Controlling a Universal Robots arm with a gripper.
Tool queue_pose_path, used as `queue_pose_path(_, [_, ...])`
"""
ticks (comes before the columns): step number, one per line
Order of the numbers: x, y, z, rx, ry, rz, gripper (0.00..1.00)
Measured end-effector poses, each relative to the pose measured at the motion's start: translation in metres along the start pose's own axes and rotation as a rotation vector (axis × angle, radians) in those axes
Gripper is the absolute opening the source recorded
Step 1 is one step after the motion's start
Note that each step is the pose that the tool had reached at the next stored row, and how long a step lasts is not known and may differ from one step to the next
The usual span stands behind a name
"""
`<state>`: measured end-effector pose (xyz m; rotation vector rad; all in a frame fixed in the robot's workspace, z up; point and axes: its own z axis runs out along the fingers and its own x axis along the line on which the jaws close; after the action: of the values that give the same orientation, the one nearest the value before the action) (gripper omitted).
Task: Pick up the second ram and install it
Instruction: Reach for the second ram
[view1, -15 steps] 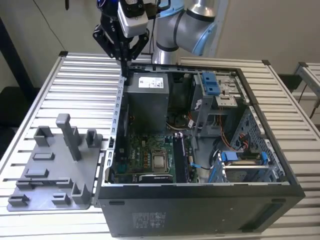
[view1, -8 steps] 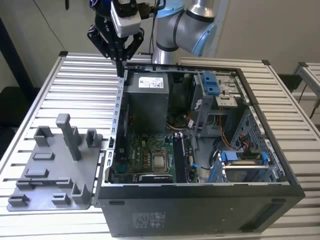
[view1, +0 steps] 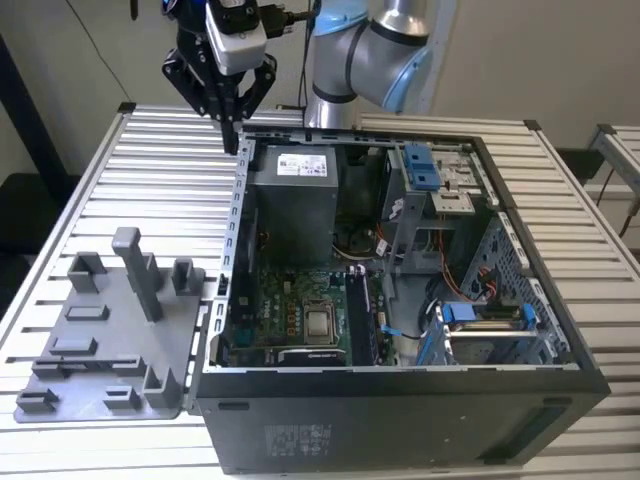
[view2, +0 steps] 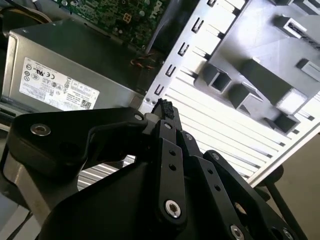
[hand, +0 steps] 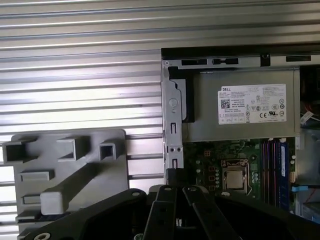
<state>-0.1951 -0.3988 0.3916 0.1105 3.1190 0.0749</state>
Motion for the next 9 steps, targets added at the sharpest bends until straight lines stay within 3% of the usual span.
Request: queue_pose_path(9, [0.0105,-0.0007,-0.0001,-0.0001,0.0004,0.000,0.11])
